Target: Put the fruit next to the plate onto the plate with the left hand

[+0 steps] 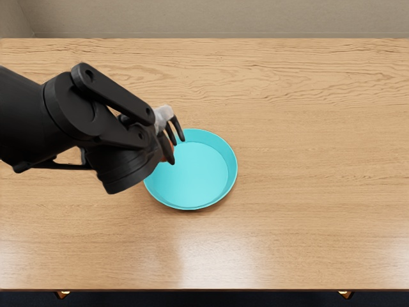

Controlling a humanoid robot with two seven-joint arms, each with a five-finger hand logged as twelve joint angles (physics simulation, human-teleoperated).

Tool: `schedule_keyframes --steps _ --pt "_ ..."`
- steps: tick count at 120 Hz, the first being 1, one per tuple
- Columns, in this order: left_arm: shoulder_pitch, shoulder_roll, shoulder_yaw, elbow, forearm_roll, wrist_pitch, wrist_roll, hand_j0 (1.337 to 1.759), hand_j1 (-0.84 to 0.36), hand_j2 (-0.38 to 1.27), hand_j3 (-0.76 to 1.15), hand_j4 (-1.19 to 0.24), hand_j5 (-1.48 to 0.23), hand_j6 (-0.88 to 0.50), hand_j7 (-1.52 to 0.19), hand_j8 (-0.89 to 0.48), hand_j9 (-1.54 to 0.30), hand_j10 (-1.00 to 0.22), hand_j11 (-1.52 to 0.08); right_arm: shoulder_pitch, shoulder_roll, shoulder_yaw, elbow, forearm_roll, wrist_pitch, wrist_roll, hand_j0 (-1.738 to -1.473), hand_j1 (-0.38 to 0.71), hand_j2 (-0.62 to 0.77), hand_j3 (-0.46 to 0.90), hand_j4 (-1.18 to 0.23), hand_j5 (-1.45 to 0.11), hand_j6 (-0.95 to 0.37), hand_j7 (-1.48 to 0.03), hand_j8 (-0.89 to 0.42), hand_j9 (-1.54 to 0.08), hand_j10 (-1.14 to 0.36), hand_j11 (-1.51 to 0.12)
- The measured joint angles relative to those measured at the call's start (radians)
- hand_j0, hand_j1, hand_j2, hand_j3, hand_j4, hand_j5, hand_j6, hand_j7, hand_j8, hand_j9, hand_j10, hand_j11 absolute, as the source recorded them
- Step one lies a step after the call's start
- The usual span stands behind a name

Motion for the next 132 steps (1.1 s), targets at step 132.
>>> schedule_keyframes --steps 132 --pt "0.339 0.579 -0.244 0.038 0.287 -0.217 -0.084 1.658 0.04 0.06 0.0 -0.27 -0.35 -0.27 -0.35 -0.26 -0.35 -0.26 -0.35 0.0 0.0 0.0 0.0 0.0 0.0 0.0 -1.658 -0.3 -0.01 0.0 -0.04 -0.05 -0.04 -0.05 -0.04 -0.05 -0.04 -0.05"
